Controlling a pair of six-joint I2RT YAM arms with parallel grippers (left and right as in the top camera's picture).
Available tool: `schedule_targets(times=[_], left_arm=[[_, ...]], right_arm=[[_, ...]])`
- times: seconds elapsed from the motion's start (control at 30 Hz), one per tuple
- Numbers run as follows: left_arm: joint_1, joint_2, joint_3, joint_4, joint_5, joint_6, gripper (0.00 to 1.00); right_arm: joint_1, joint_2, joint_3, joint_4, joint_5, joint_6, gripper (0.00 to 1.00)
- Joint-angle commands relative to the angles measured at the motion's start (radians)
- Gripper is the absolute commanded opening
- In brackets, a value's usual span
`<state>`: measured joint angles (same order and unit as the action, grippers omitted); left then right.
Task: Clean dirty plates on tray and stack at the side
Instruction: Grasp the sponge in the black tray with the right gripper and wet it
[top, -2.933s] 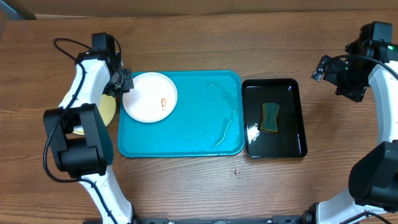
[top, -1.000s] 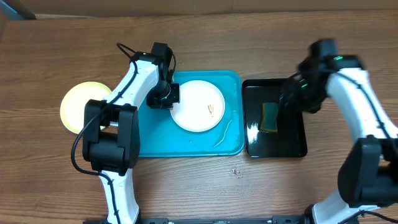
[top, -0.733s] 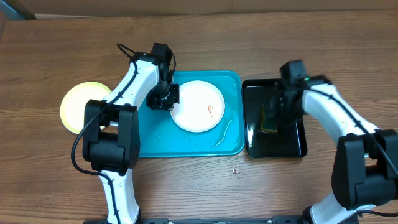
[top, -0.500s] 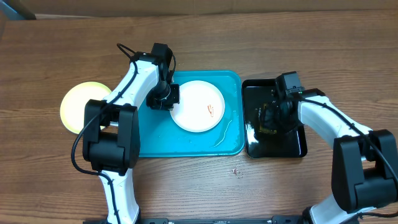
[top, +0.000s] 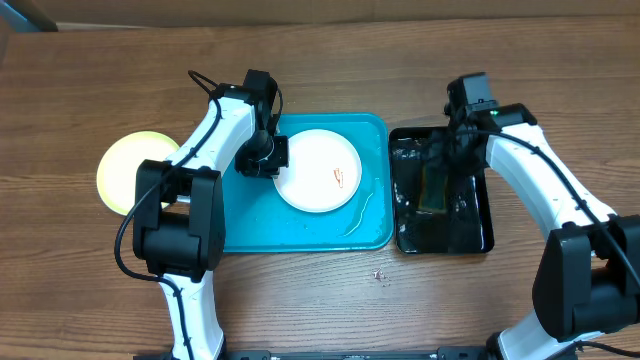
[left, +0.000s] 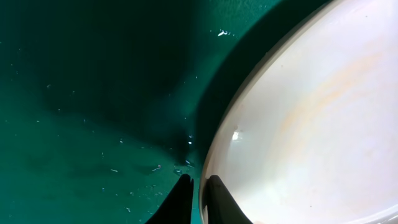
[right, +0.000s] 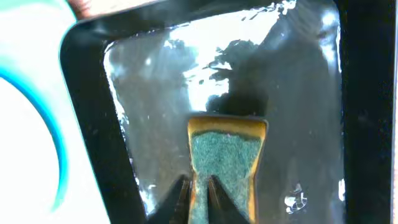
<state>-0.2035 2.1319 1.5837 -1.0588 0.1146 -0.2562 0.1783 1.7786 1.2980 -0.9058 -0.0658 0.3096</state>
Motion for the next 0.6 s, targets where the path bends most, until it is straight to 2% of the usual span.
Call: schedule_targets(times=[0.0,0.2,0.27,0.33,0.43,0.57], left_arm=[[-0.006,0.013,-0.005,-0.002,-0.014,-0.006,0.11],[-0.006,0.013,-0.005,0.002,-0.014,-0.006,0.12],[-0.006,0.013,-0.005,0.002,-0.014,-0.006,0.12],[-0.006,0.013,-0.005,0.005,-0.014,-0.006,0.12],[-0.006,0.013,-0.005,0.005,-0.014,-0.006,0.12],[-0.006,0.013,-0.005,0.006,-0.014,-0.006,0.12]], right_arm=[[0.007,0.005,-0.040,0.028,0.013,0.006,0.06],[0.007,0.010,-0.216,0.240,0.013,0.016,0.08],[0.007,0.013,-0.282,0.335,0.013,0.049,0.16],[0.007,0.013,-0.328,0.410,0.013,0.058,0.29],[0.004,0.010,-0.317,0.412,0.013,0.058,0.38],[-0.006,-0.017,-0.205,0.269,0.013,0.023,0.42]])
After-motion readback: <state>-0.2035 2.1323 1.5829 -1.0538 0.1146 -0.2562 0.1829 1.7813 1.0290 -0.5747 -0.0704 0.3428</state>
